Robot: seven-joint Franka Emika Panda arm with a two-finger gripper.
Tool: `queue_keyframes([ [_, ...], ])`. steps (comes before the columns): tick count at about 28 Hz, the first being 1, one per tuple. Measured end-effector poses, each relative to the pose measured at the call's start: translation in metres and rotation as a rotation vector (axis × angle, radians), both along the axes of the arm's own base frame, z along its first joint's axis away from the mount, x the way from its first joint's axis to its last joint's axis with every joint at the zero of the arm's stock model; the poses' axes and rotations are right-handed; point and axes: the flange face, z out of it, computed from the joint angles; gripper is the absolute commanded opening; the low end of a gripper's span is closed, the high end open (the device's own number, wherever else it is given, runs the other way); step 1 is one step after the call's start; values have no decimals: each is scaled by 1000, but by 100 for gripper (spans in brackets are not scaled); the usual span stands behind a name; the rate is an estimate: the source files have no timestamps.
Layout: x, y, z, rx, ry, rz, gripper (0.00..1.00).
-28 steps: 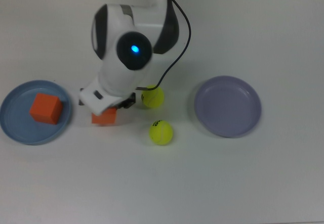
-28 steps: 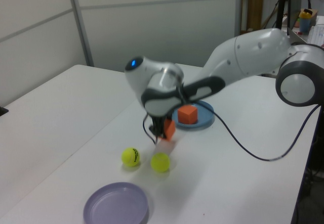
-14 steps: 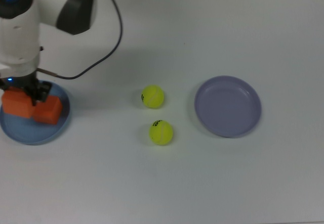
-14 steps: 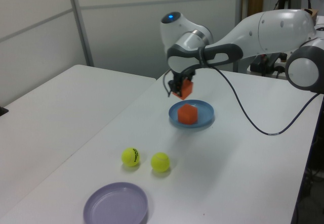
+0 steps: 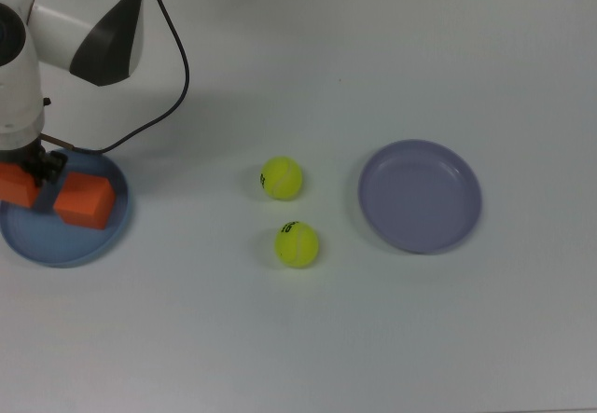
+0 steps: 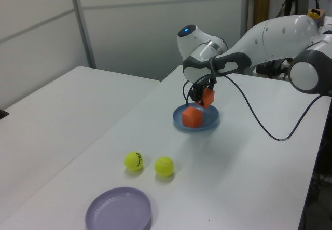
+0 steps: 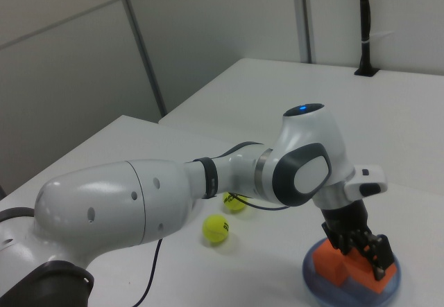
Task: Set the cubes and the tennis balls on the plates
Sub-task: 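Carry the second cube onto the blue plate beside the first, release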
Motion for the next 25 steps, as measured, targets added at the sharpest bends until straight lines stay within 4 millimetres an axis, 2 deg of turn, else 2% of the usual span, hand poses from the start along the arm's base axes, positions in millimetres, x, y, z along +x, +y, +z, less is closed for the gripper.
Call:
queue_keyframes([
  [4,-1,1,-3,-1,7,3,100],
  [10,-1,3,3,33,-8,-13,100],
  [12,-1,4,8,47,-20,-18,100],
  [16,1,15,33,88,-67,-19,100],
  [21,3,61,74,161,-131,28,100],
  [25,4,126,93,192,-152,119,100],
])
